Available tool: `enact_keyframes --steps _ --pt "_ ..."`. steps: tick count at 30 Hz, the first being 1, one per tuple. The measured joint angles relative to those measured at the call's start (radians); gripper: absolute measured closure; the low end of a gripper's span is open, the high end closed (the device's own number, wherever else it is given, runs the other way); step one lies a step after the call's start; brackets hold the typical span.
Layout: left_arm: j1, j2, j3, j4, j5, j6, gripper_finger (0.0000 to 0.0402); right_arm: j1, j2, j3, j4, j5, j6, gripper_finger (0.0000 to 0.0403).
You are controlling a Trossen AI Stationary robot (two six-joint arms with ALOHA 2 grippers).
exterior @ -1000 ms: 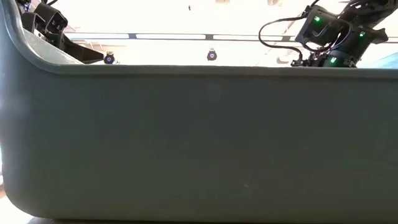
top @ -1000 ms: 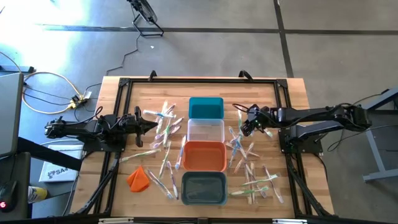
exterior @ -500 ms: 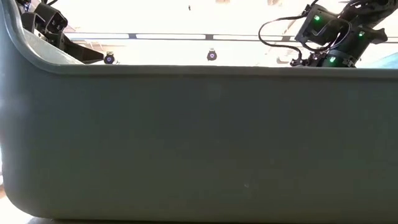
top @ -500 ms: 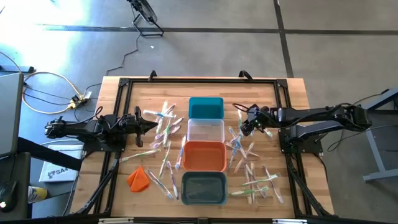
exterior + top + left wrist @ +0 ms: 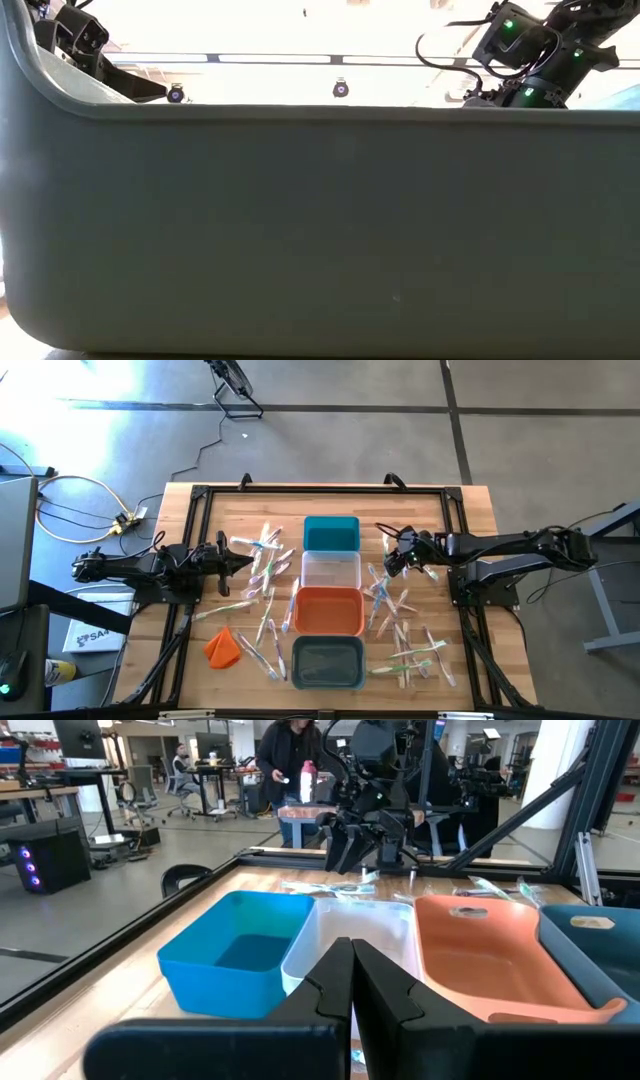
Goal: Pick & Place Toothbrushes
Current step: Put the blue toothbrush into the blue bin
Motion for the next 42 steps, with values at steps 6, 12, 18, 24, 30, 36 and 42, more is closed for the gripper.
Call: enact_keyframes --steps 6,12,18,24,30,36,42 --pt "0.000 0.000 0.000 0.000 0.000 0.000 0.0401 0.000 0.000 0.000 0.000 0.003 0.004 0.0207" --pt "0.000 0.000 0.000 0.000 0.000 0.000 0.0401 0.000 0.000 0.000 -0.002 0.090 0.133 0.0207" --pt "0.000 0.000 0.000 0.000 0.000 0.000 0.0401 0.000 0.000 0.000 -0.035 0.169 0.217 0.0214" --pt "0.000 0.000 0.000 0.000 0.000 0.000 0.0401 0.000 0.000 0.000 -0.106 0.221 0.325 0.0230" --pt "0.000 0.000 0.000 0.000 0.000 0.000 0.0401 0.000 0.036 0.000 -0.123 0.222 0.366 0.0234" --pt "0.000 0.000 0.000 -0.003 0.000 0.000 0.0401 0.000 0.152 0.000 -0.122 0.234 0.386 0.0235" --pt "0.000 0.000 0.000 -0.004 0.000 0.000 0.0401 0.000 0.237 0.000 -0.122 0.236 0.419 0.0237"
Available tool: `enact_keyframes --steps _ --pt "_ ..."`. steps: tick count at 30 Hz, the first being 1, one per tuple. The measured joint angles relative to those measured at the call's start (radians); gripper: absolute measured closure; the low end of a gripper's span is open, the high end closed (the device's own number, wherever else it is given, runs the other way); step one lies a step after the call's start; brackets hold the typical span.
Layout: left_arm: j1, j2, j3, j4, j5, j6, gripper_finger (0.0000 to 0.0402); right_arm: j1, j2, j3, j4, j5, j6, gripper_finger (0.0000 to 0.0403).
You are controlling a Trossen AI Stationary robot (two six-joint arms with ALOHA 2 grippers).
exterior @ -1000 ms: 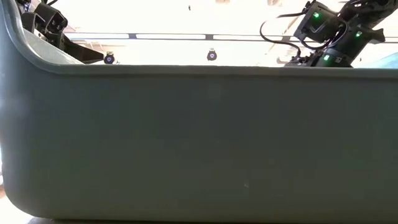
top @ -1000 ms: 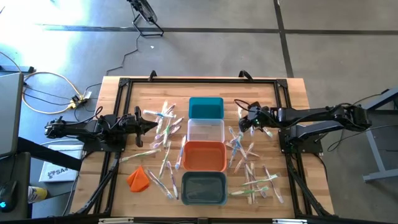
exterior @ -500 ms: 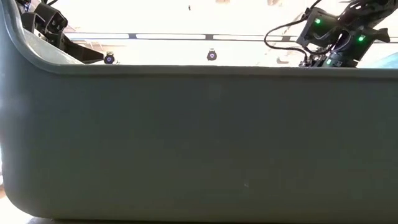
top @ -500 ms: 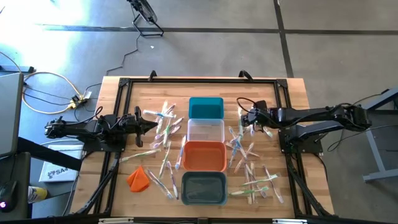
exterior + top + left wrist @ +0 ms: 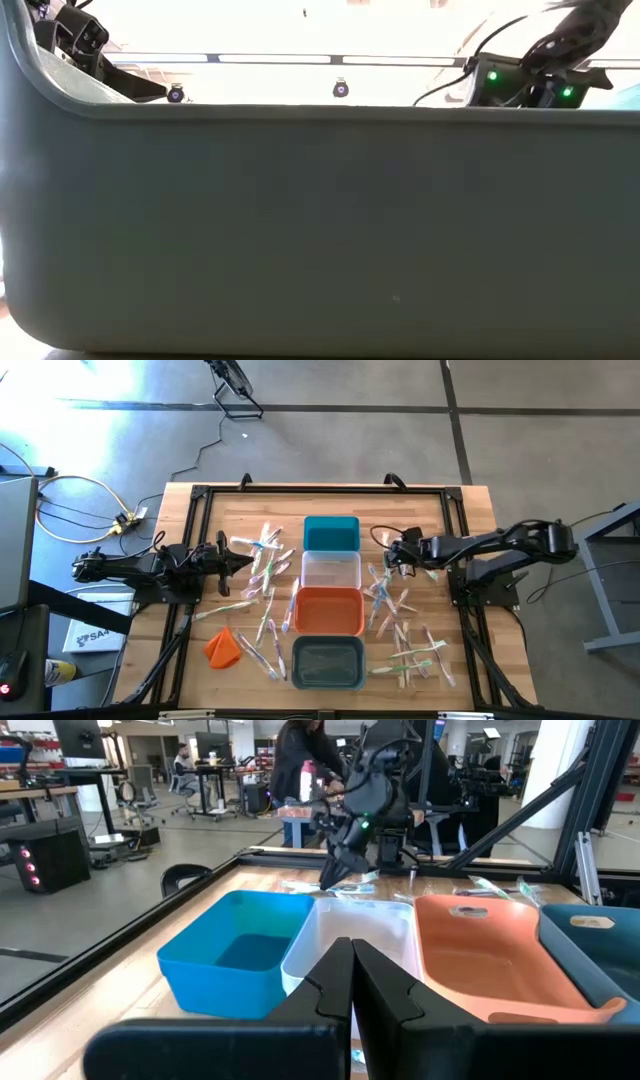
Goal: Pick & Place Toothbrushes
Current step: Put the blue toothbrush into the blue bin
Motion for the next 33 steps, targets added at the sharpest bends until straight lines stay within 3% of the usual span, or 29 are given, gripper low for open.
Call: enact_keyframes --steps 10,21,33 --pt "0.000 0.000 0.000 -0.001 0.000 0.000 0.0401 0.000 0.105 0.001 0.003 0.007 0.027 0.0237" --pt "0.000 0.000 0.000 -0.001 0.000 0.000 0.0401 0.000 0.109 0.002 0.009 0.001 0.027 0.0240" --pt "0.000 0.000 0.000 -0.002 0.000 0.000 0.0401 0.000 0.109 0.002 0.019 -0.040 0.027 0.0318"
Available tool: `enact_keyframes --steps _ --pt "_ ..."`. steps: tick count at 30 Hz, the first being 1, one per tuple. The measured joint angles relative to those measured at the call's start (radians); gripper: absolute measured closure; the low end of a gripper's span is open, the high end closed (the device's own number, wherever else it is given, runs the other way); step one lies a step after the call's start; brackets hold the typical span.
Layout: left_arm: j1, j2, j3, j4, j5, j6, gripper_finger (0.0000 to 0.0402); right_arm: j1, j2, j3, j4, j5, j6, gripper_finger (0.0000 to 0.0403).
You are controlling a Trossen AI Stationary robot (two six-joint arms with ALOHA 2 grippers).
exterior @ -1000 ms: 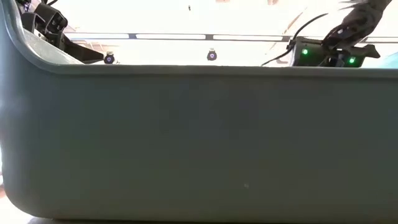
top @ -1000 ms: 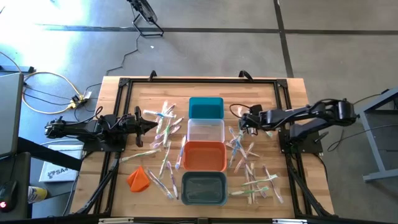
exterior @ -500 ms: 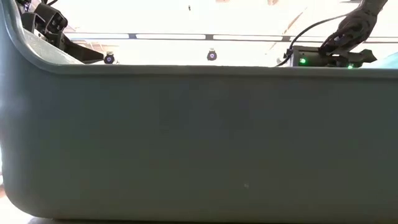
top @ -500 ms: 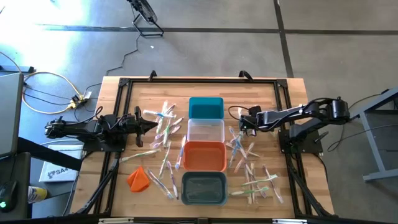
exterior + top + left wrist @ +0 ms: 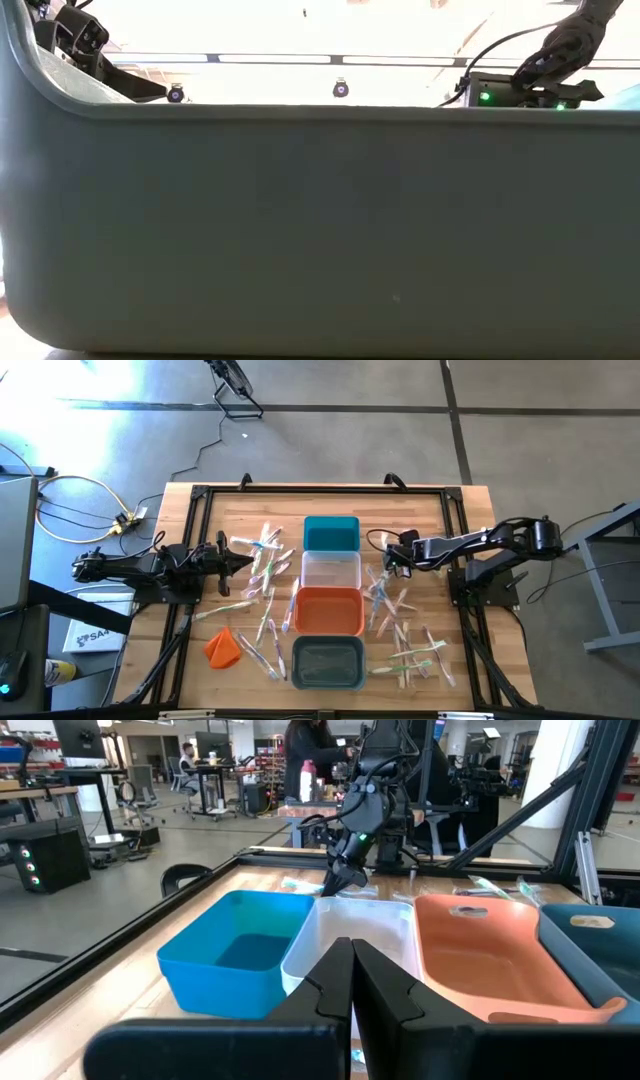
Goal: Pick & Place Toothbrushes
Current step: Put the blue toothbrush into the blue bin
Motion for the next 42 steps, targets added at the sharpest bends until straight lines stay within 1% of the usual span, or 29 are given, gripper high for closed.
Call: enact_keyframes --steps 7,16,19,24,32,36,42 --pt "0.000 0.000 0.000 0.000 0.000 0.000 0.0401 0.000 0.000 0.000 0.016 -0.008 -0.002 0.0353" --pt "0.000 0.000 0.000 0.000 0.000 0.000 0.0401 0.000 -0.004 -0.001 0.020 -0.010 -0.010 0.0383" --pt "0.000 0.000 0.000 0.000 0.000 0.000 0.0401 0.002 -0.020 -0.002 0.015 -0.010 -0.017 0.0385" --pt "0.000 0.000 0.000 0.000 0.000 0.000 0.0401 0.003 -0.085 -0.005 0.013 -0.011 -0.037 0.0383" --pt "0.000 0.000 0.000 0.000 0.000 0.000 0.0401 0.003 -0.229 -0.004 0.027 -0.017 -0.125 0.0384" --pt "0.000 0.000 0.000 0.000 0.000 0.000 0.0401 0.003 -0.301 -0.003 0.056 -0.020 -0.183 0.0385" --pt "0.000 0.000 0.000 0.000 0.000 0.000 0.0401 0.003 -0.381 -0.002 0.149 -0.027 -0.275 0.0385"
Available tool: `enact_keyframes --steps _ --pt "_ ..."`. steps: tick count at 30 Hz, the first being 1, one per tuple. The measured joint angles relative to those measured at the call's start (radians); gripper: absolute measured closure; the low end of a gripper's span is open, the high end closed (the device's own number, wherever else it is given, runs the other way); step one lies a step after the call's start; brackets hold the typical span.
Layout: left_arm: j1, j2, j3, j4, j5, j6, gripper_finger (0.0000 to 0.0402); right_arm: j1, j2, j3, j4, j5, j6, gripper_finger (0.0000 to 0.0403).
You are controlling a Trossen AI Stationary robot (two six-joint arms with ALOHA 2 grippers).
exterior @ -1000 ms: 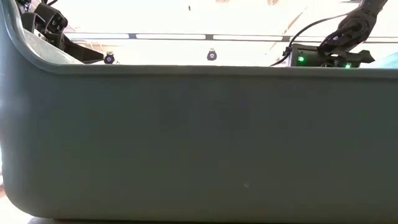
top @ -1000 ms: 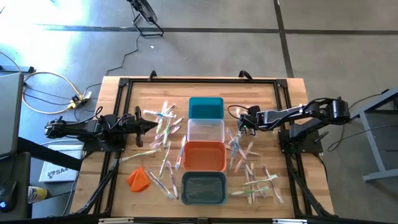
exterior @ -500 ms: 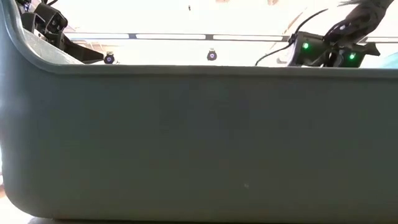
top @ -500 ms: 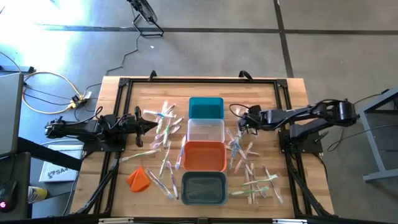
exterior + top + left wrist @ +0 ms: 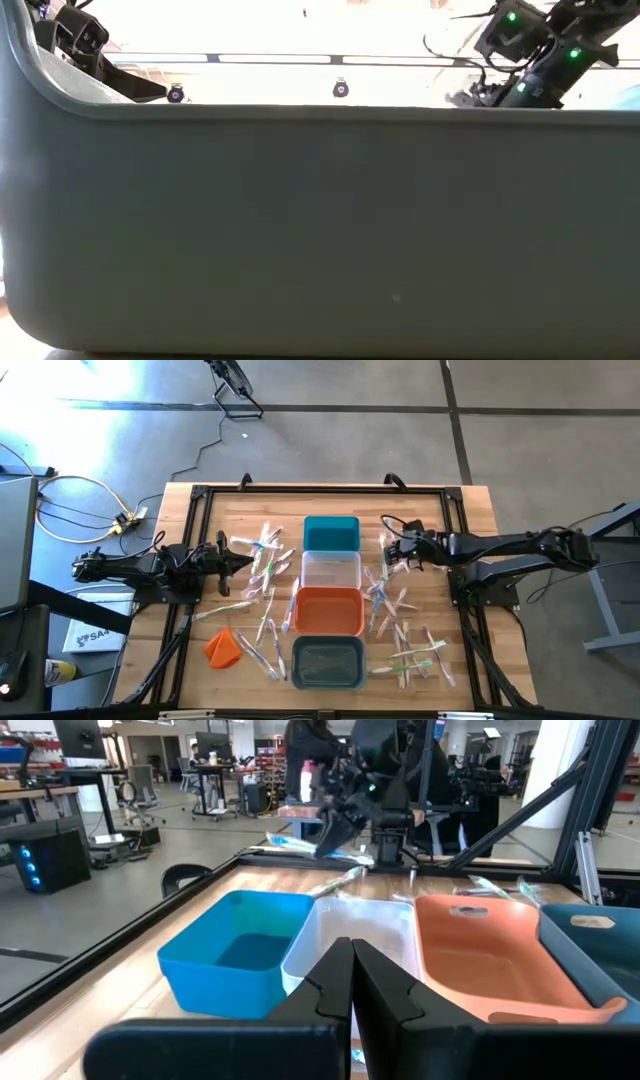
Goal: Pick & Place Toothbrushes
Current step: Put the blue toothbrush into the blue bin
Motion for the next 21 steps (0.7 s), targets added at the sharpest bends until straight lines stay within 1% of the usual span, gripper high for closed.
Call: enact_keyframes --steps 6,21 --pt "0.000 0.000 0.000 0.000 0.000 0.000 0.0401 0.000 -0.029 0.000 0.106 -0.016 -0.097 0.0385" --pt "0.000 0.000 0.000 0.000 0.000 0.000 0.0401 0.000 -0.029 0.000 0.405 -0.020 -0.303 0.0385"
